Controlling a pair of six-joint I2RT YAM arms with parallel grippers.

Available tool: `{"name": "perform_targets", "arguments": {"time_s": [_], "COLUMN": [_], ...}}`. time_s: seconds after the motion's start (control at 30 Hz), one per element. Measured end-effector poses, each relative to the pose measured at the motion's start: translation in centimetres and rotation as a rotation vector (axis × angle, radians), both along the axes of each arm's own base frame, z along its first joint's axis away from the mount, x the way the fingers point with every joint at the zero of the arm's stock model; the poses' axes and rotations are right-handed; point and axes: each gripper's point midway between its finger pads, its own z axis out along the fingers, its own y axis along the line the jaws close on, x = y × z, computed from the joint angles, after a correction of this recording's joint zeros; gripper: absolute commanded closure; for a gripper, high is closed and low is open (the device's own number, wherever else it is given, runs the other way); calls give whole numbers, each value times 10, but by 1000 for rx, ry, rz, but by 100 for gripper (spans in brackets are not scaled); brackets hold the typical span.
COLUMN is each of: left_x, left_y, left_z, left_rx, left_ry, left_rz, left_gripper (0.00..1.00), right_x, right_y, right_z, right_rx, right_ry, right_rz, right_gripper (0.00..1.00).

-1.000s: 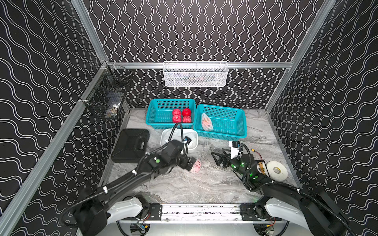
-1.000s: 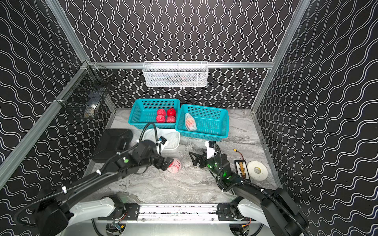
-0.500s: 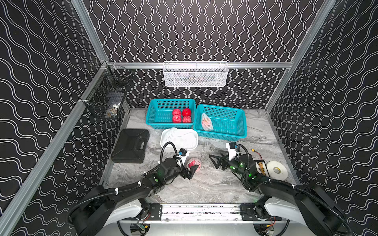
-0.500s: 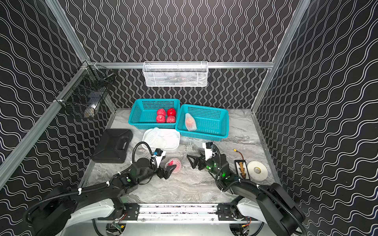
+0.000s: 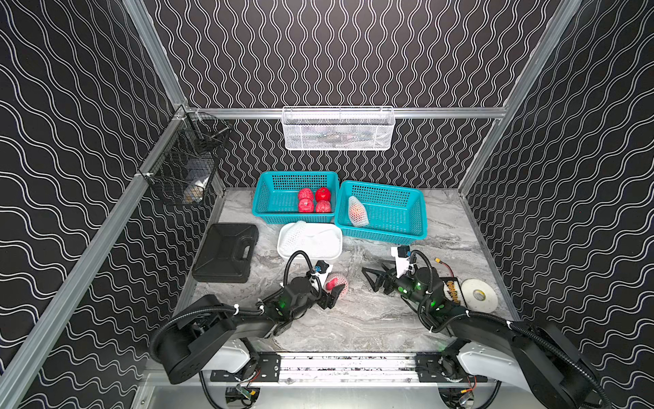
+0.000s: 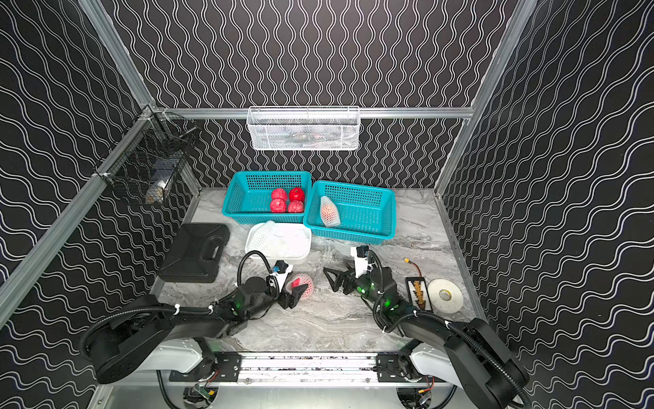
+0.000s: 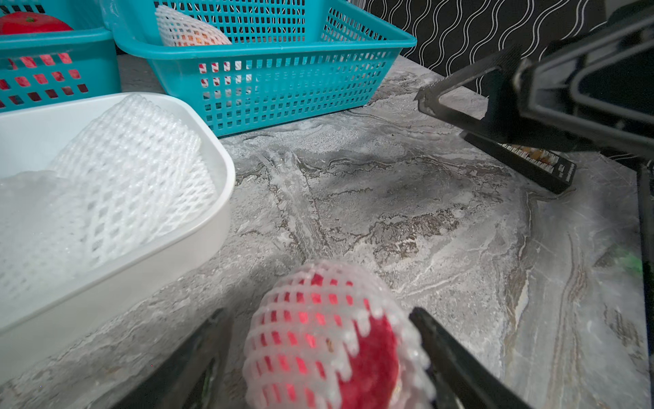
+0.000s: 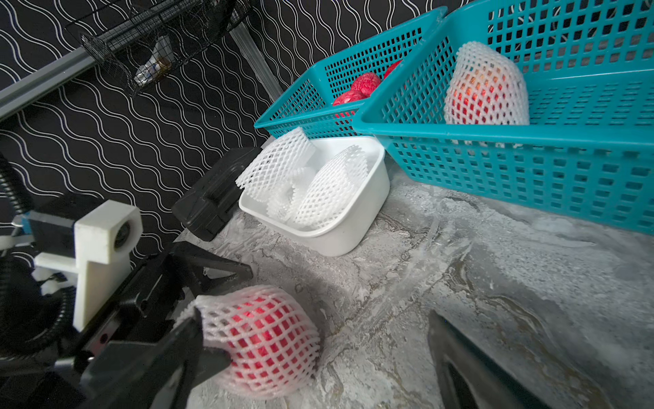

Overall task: Remove foam nets from apples
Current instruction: Remove the foam net from the apple.

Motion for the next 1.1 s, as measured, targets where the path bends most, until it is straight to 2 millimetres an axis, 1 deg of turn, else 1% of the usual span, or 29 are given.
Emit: {"name": "perform_targets", "arguments": {"time_s": [0.03, 0.17, 0.27, 0.3, 0.33, 0.43, 0.5, 0.57, 0.63, 0.73, 0.8, 0.83, 0.87, 0.93, 0.97, 1.0, 1.07, 1.1], "left_x": [0, 2, 3, 3, 3, 1, 2, 4, 5, 16, 14, 10, 8, 14, 17, 17, 15, 14], "left_y": [0, -3, -5, -5, -5, -6, -8, -11, -15, -26, -36, -33, -20, 5, 9, 5, -12, -10], "left_z": [0, 6, 11, 13, 15, 28, 41, 56, 63, 68, 79, 81, 76, 61, 54, 54, 70, 73], "left_rx": [-3, -17, -18, -21, -27, -45, -63, -83, -97, -38, -23, -31, -49, -66, -48, -27, -27, -48], "left_ry": [-3, -28, -48, -51, -56, -75, -91, -106, -94, -25, -26, -27, -20, 43, 79, 101, 78, 64], "left_rz": [0, -3, -12, -12, -16, -26, -31, -40, -61, -63, -86, -97, -83, -11, 13, 7, -45, -48], "left_gripper": [46, 71, 80, 86, 90, 93, 100, 100, 100, 100, 100, 100, 100, 100, 100, 100, 100, 100], "right_x": [0, 1, 2, 2, 2, 3, 3, 4, 5, 5, 5, 5, 5, 4, 4, 4, 4, 4], "right_y": [0, 0, 0, -1, -2, -3, -4, -5, -6, -6, -6, -6, -6, -6, -7, -7, -7, -7], "right_z": [0, 2, 3, 3, 4, 7, 8, 9, 9, 8, 8, 8, 8, 9, 10, 10, 10, 10], "right_rx": [0, 2, 3, 2, 2, 2, 1, 1, 0, -1, -1, -1, -1, -1, 1, 1, 0, 0], "right_ry": [0, -5, -7, -8, -9, -20, -25, -27, -28, -27, -26, -26, -26, -27, -29, -30, -30, -30], "right_rz": [0, -1, -8, -12, -15, -22, -29, -37, -43, -43, -43, -43, -43, -43, -44, -44, -47, -47], "right_gripper": [0, 0, 0, 0, 0, 0, 0, 0, 0, 0, 0, 0, 0, 0, 0, 0, 0, 0]}}
